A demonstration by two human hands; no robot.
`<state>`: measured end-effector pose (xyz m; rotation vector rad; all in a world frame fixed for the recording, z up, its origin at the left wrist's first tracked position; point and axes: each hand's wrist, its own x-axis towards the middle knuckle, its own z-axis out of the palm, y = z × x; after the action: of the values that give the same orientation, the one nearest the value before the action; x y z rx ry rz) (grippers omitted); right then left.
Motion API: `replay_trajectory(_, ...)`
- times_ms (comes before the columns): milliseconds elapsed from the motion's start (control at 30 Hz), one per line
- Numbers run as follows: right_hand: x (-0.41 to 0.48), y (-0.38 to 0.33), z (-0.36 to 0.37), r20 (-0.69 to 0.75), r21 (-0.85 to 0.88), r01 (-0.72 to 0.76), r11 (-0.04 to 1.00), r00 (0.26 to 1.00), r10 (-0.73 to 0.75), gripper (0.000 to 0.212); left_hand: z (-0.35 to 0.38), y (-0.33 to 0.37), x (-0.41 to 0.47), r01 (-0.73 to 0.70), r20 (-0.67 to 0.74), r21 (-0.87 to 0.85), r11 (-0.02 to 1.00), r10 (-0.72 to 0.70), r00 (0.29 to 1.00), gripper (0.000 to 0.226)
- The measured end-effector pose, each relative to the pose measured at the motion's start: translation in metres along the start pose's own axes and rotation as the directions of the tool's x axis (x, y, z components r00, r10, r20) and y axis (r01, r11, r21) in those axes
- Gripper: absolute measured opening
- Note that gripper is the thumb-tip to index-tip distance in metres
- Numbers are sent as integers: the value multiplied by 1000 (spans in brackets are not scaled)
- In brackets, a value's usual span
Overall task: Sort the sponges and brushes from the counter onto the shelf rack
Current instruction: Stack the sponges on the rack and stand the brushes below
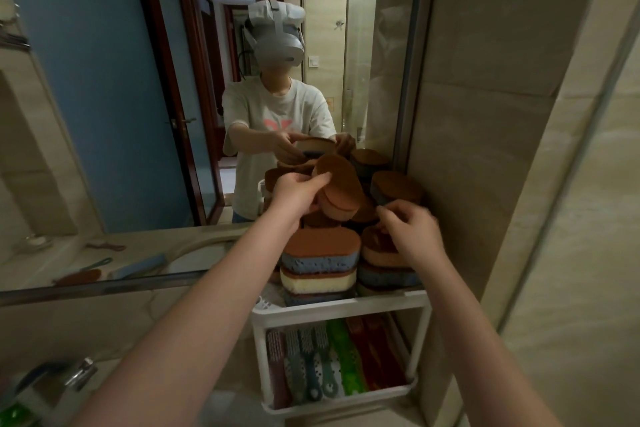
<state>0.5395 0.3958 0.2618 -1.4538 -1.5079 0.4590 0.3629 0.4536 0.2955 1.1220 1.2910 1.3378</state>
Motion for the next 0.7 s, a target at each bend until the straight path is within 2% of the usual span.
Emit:
replay_trajectory(133, 6, 0, 0, 64, 20, -63, 998, 996, 61, 19, 23, 4, 17, 45, -4, 107, 993, -45, 999, 32)
replay_trajectory(233, 7, -2, 1, 94, 6, -77, 997, 993, 76, 21, 35, 3, 21, 34, -8, 216, 976, -33, 999, 25)
replay_trajectory(300, 8, -1, 0, 93, 18, -76, 997, 993, 74, 21, 39, 2, 21, 3, -11, 313, 950, 0, 1000, 29)
replay_trajectory(333, 8, 0, 0, 91, 21, -75, 997, 993, 72, 21, 40, 2, 21, -36, -12, 403, 915, 44, 999, 32)
replay_trajectory(400, 8, 1, 0, 87, 18, -67, 998, 994, 65, 20, 40, 2, 21, -124, -3, 613, 780, 160, 987, 36)
replay_trajectory(467, 8, 1, 1, 80, 8, -58, 998, 995, 58, 20, 40, 3, 18, -178, 26, 716, 675, 228, 973, 40)
replay_trajectory(567, 6, -2, 1, 61, -8, -48, 999, 997, 48, 21, 38, 2, 15, -208, 62, 766, 609, 252, 966, 47)
replay_trajectory(700, 3, -11, 1, 48, -85, -15, 996, 999, 19, 19, 28, 4, 4, -248, 38, 691, 679, 308, 950, 38)
